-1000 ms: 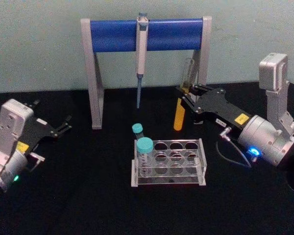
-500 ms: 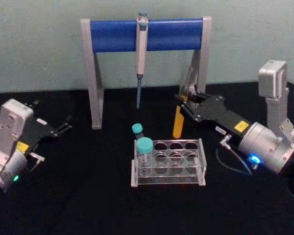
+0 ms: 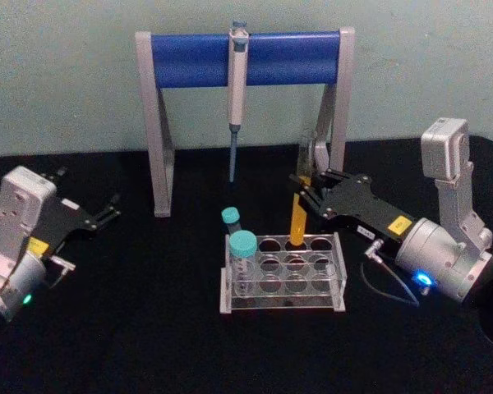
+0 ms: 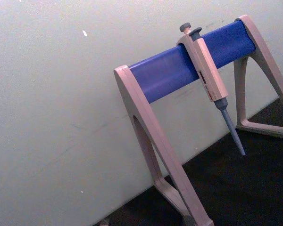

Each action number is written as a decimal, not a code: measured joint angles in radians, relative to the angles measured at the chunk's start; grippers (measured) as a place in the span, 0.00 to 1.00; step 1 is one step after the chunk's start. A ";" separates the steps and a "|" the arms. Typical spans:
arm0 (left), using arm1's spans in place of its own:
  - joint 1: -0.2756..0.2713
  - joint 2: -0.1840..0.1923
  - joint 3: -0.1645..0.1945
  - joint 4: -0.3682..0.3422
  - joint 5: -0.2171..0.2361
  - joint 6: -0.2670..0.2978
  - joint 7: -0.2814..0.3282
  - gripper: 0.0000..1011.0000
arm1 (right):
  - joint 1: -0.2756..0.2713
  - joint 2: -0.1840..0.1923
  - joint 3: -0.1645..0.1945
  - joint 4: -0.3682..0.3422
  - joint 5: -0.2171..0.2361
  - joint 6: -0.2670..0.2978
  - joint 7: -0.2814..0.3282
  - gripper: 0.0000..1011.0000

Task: Pick up the test tube from the test tube rack, shake it, then place it back into the test tube rack.

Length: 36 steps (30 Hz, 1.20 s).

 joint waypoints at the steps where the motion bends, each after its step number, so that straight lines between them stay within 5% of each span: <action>1: 0.000 0.000 0.000 0.000 0.000 0.000 0.000 0.99 | 0.000 0.000 0.000 0.001 -0.001 -0.001 0.000 0.22; 36: 0.000 0.000 0.000 0.000 0.000 0.000 0.000 0.99 | -0.013 -0.025 -0.011 0.070 -0.055 -0.027 0.007 0.22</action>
